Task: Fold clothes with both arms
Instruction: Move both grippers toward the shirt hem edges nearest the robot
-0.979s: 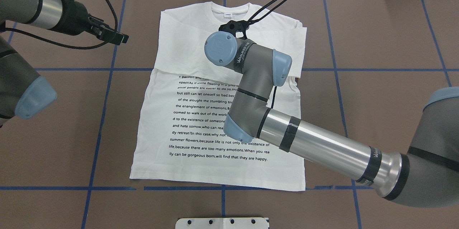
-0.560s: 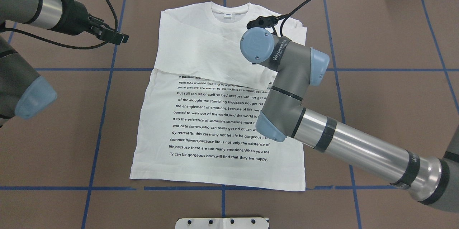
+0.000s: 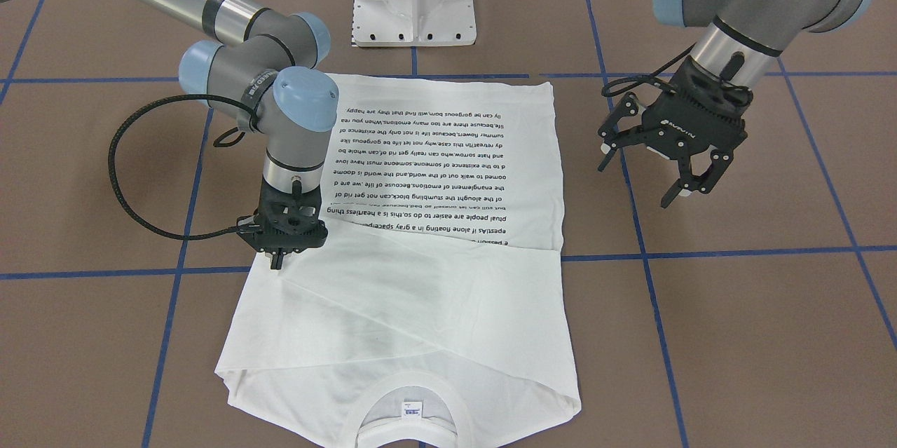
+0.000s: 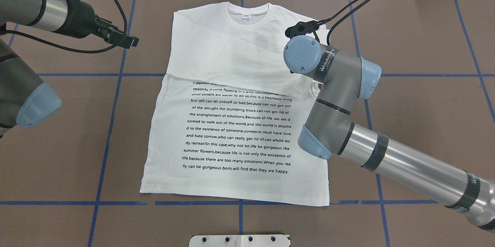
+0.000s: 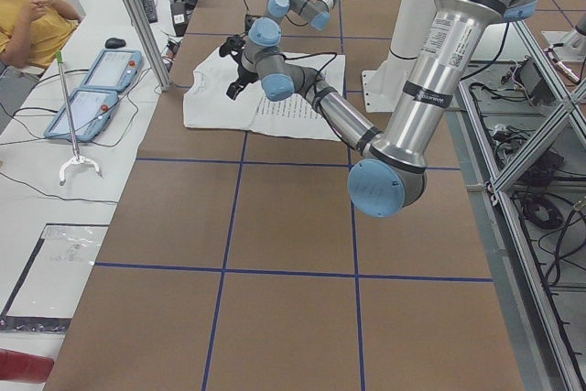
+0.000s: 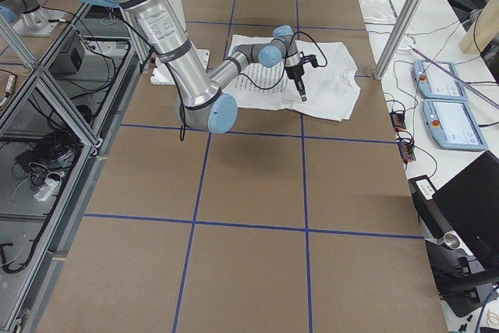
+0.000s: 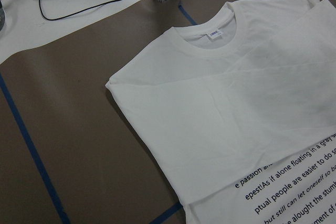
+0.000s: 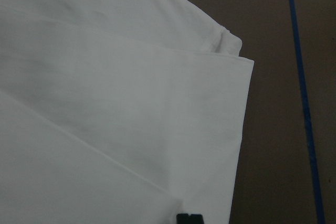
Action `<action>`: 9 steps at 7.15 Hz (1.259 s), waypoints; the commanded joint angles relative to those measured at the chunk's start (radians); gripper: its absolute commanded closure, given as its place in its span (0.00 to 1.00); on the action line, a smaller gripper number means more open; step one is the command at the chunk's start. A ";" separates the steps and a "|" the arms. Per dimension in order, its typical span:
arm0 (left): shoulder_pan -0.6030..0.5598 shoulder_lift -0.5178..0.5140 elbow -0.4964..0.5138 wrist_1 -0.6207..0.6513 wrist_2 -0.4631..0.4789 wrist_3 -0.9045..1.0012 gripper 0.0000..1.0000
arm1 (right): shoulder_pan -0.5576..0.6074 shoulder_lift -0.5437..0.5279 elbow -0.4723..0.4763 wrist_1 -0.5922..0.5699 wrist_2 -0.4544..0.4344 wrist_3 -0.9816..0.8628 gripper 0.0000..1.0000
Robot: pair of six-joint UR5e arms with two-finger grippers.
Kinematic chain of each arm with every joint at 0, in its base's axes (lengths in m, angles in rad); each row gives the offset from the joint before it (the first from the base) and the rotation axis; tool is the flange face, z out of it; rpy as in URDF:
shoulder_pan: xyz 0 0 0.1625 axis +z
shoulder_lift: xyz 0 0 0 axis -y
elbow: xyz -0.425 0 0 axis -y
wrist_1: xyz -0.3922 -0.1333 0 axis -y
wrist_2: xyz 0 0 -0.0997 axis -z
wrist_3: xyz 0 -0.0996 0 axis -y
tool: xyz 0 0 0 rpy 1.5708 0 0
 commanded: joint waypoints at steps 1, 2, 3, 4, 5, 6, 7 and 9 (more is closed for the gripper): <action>0.001 0.000 -0.001 0.000 0.000 0.000 0.00 | 0.008 -0.005 0.014 0.020 0.001 -0.022 0.00; 0.001 0.000 -0.001 0.001 0.000 -0.002 0.00 | 0.031 -0.003 0.061 0.018 0.039 -0.021 0.00; 0.001 0.000 -0.001 0.005 0.000 -0.012 0.00 | 0.061 -0.006 0.122 0.020 0.147 -0.019 0.00; 0.004 0.009 -0.011 0.008 0.008 -0.103 0.00 | 0.068 -0.023 0.201 0.018 0.213 0.002 0.00; 0.013 0.046 -0.052 0.009 0.008 -0.174 0.00 | 0.057 -0.090 0.313 0.018 0.218 0.081 0.00; 0.039 0.107 -0.099 0.006 0.011 -0.269 0.00 | 0.013 -0.179 0.442 0.020 0.215 0.140 0.00; 0.080 0.151 -0.147 0.006 0.014 -0.325 0.00 | -0.031 -0.268 0.565 0.020 0.208 0.245 0.00; 0.236 0.262 -0.256 0.002 0.148 -0.508 0.00 | -0.227 -0.374 0.693 0.062 0.035 0.477 0.00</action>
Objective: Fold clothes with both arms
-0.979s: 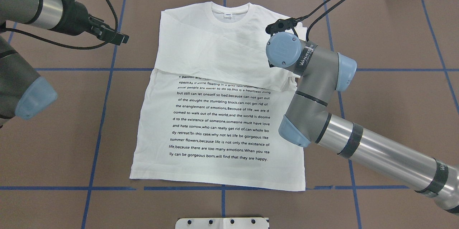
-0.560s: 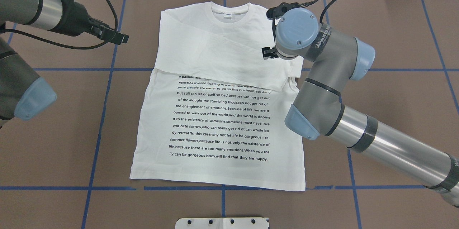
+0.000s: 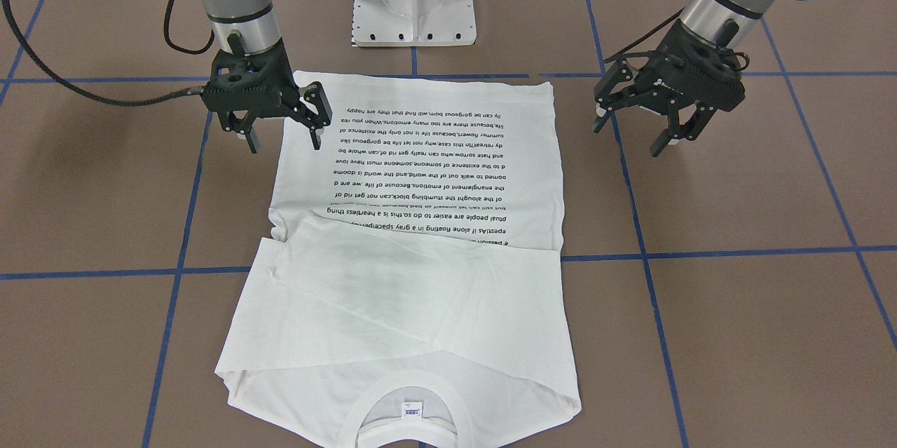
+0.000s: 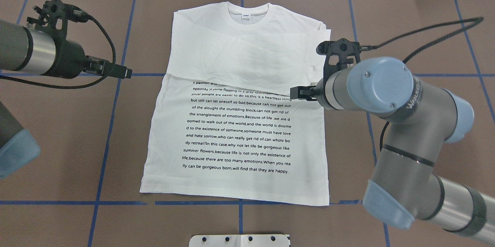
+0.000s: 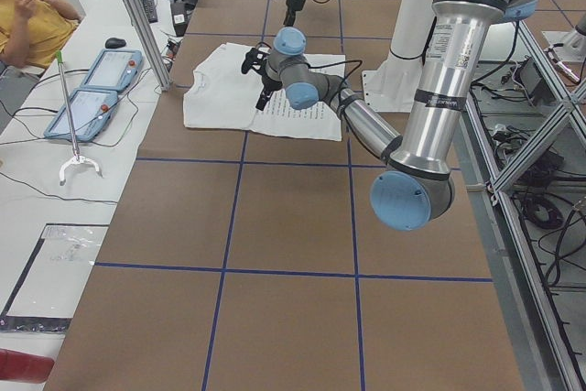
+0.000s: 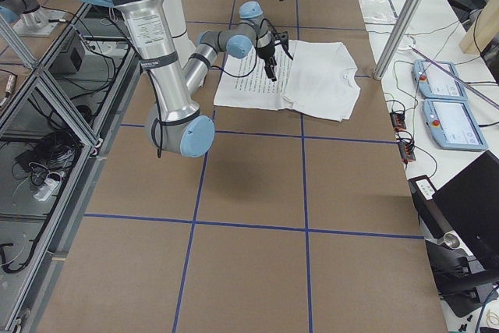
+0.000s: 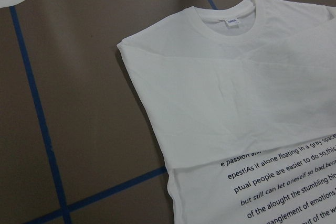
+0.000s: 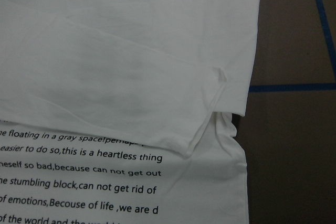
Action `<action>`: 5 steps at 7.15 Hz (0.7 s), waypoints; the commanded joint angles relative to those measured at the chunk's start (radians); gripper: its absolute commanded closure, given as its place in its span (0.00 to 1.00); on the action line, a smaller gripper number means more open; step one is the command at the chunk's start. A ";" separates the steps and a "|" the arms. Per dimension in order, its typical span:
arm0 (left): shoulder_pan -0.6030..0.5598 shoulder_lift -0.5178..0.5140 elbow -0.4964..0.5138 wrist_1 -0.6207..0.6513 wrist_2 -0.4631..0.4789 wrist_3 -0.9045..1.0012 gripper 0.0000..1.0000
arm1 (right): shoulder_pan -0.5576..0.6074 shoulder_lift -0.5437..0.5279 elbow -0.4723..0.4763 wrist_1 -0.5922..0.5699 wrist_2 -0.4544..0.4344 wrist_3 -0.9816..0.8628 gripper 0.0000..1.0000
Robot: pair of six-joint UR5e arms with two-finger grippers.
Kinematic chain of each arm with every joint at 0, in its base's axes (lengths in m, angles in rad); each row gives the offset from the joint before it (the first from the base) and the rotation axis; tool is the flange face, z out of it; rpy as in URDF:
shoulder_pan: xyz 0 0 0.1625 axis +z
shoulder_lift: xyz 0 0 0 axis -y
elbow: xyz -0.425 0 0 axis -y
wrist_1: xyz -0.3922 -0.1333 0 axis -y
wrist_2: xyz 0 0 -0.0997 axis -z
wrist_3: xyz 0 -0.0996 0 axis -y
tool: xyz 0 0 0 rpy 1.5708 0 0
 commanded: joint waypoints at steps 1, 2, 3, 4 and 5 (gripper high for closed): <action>0.187 0.079 -0.067 -0.005 0.141 -0.210 0.00 | -0.192 -0.139 0.141 0.027 -0.144 0.180 0.00; 0.291 0.093 -0.064 -0.007 0.237 -0.303 0.00 | -0.254 -0.187 0.173 0.027 -0.211 0.205 0.00; 0.380 0.098 -0.053 -0.013 0.306 -0.376 0.00 | -0.270 -0.190 0.177 0.027 -0.223 0.213 0.00; 0.455 0.104 -0.038 -0.013 0.372 -0.443 0.00 | -0.270 -0.190 0.177 0.026 -0.227 0.211 0.00; 0.497 0.104 -0.013 -0.013 0.403 -0.465 0.00 | -0.270 -0.190 0.175 0.027 -0.229 0.211 0.00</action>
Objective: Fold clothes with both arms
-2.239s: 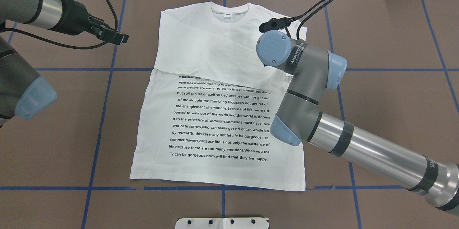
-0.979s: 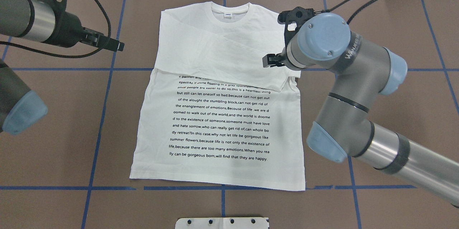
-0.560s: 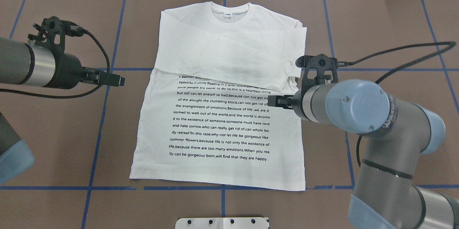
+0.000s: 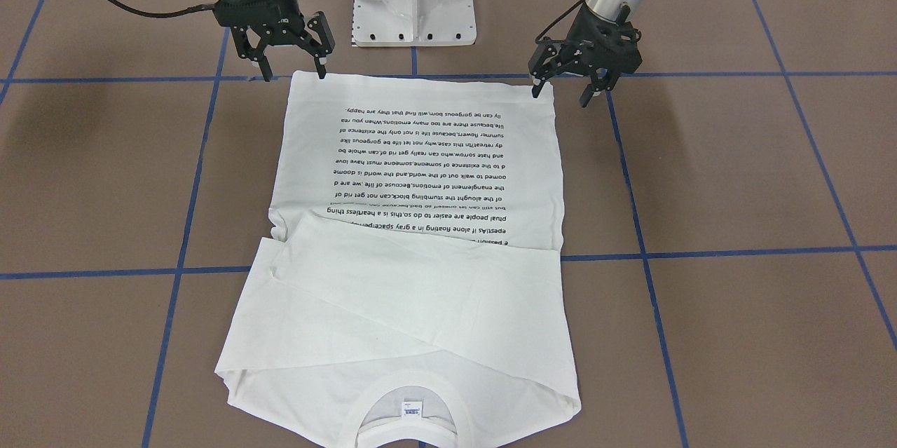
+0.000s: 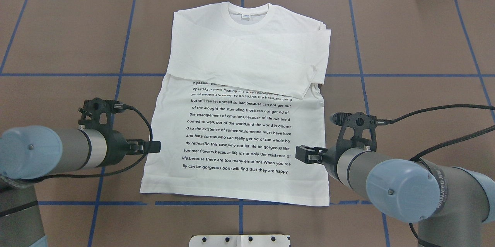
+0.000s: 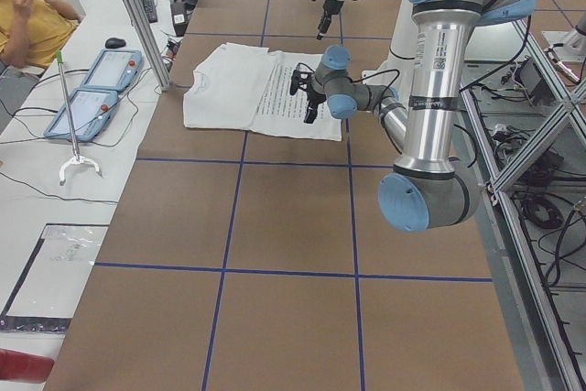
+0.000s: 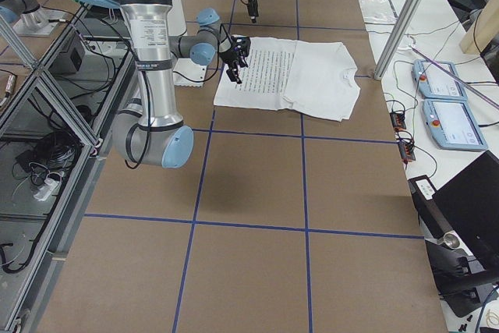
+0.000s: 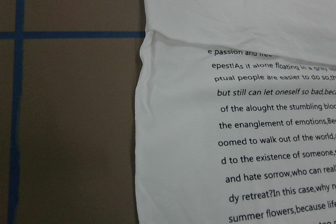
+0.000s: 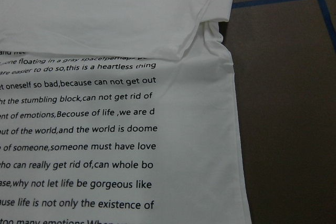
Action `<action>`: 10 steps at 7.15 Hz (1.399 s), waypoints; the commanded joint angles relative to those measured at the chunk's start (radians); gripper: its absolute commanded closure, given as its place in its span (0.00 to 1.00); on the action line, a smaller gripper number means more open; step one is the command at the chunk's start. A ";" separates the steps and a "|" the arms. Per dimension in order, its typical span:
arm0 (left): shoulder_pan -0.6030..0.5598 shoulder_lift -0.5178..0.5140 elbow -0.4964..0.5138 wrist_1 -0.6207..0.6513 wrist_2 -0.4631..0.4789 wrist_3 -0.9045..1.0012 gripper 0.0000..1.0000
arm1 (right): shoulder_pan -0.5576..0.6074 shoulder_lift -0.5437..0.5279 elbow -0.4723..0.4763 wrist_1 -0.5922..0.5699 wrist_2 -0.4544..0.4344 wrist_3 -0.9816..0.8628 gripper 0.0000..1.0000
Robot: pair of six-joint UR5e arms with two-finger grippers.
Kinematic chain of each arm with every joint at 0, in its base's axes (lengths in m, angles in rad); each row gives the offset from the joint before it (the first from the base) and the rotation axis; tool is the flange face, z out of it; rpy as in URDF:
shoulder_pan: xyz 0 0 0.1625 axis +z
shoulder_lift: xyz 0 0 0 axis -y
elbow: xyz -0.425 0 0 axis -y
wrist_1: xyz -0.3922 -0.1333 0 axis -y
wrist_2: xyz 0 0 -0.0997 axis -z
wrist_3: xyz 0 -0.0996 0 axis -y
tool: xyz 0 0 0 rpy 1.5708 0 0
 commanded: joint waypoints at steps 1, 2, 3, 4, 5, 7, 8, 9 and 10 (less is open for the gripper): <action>0.090 0.007 0.032 0.001 0.065 -0.054 0.01 | -0.007 -0.003 0.001 0.001 -0.008 0.003 0.00; 0.106 0.007 0.050 0.001 0.066 -0.053 0.01 | -0.007 -0.003 0.001 0.001 -0.008 0.003 0.00; 0.116 0.007 0.059 0.001 0.068 -0.053 0.01 | -0.007 -0.002 0.001 0.001 -0.008 0.003 0.00; 0.144 0.008 0.076 0.001 0.081 -0.053 0.02 | -0.007 -0.002 0.001 -0.001 -0.008 0.003 0.00; 0.150 0.007 0.078 0.001 0.083 -0.054 0.06 | -0.007 -0.002 0.001 0.001 -0.008 0.003 0.00; 0.165 0.008 0.079 0.002 0.083 -0.051 0.12 | -0.007 -0.002 0.001 0.001 -0.008 0.003 0.00; 0.175 0.008 0.081 0.002 0.083 -0.051 0.17 | -0.007 -0.003 0.001 0.001 -0.008 0.003 0.00; 0.178 0.010 0.081 0.004 0.085 -0.053 0.19 | -0.007 -0.003 0.001 0.001 -0.008 0.003 0.00; 0.184 0.010 0.081 0.005 0.085 -0.053 0.22 | -0.007 -0.003 0.001 0.001 -0.008 0.003 0.00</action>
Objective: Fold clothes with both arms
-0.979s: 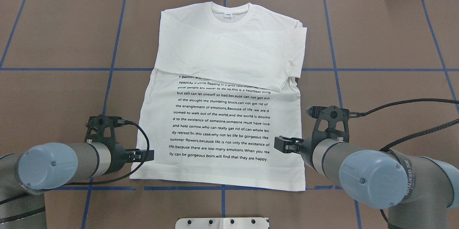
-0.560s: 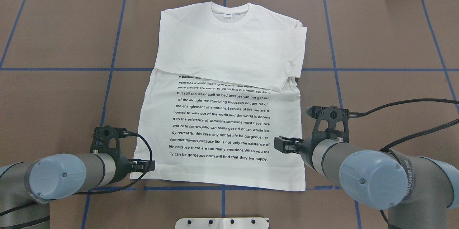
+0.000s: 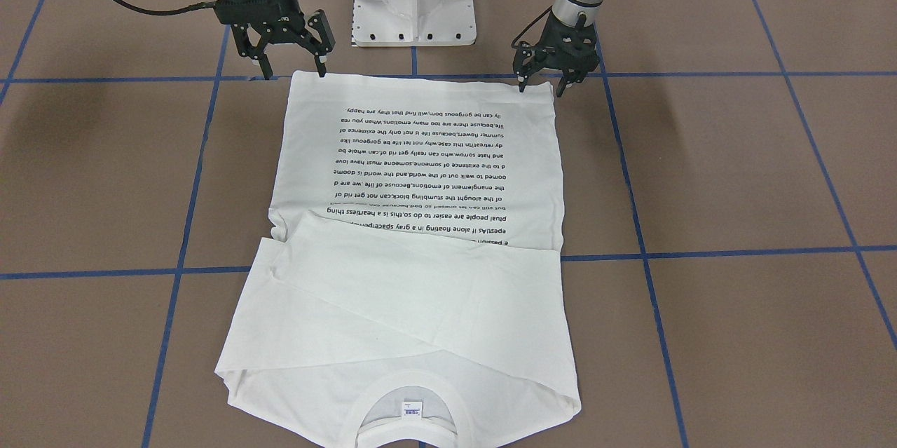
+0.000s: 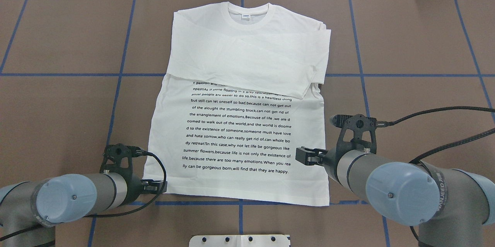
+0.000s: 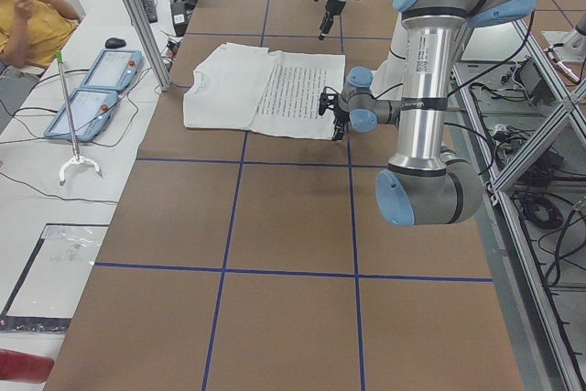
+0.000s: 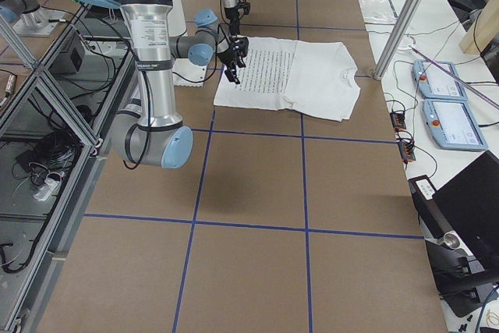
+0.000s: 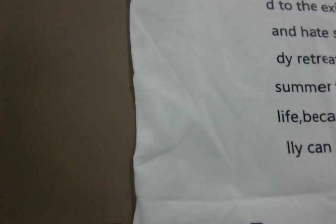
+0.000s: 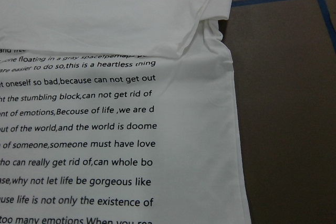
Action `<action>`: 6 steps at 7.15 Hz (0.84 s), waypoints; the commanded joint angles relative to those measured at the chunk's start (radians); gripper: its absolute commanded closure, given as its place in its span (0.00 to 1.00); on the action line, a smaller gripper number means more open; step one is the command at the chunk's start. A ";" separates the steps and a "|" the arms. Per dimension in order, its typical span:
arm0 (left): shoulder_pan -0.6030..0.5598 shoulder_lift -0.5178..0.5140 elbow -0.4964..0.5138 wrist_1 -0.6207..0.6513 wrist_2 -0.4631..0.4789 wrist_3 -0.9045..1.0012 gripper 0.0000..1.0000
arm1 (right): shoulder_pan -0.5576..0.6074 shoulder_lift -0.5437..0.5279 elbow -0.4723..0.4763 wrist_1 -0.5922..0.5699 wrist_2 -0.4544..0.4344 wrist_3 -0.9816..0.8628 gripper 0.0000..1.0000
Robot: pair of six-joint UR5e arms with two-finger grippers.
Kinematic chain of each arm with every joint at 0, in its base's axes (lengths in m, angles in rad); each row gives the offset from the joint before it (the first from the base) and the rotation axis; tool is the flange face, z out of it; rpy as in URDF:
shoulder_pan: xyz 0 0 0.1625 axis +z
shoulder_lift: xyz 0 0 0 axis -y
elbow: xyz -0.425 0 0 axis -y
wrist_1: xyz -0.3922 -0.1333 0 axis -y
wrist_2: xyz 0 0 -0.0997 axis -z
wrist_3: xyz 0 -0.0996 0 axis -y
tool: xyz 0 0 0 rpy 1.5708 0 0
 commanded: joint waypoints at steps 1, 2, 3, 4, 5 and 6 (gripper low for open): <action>0.007 0.001 0.000 0.002 0.001 0.000 0.25 | 0.000 0.000 0.000 0.000 0.000 0.000 0.00; 0.007 0.001 0.000 0.003 0.001 0.000 0.26 | 0.000 0.000 0.000 -0.002 -0.005 0.000 0.00; 0.009 0.001 0.000 0.005 0.001 0.000 0.36 | 0.000 0.000 -0.002 -0.002 -0.006 0.000 0.00; 0.009 0.001 0.000 0.005 0.001 -0.002 0.54 | 0.000 0.000 -0.002 0.000 -0.006 0.000 0.00; 0.007 0.001 -0.001 0.005 0.001 -0.002 0.92 | 0.000 0.001 -0.002 0.000 -0.006 0.000 0.00; 0.007 0.001 -0.006 0.005 0.001 -0.002 1.00 | 0.000 0.000 -0.002 0.000 -0.006 0.000 0.00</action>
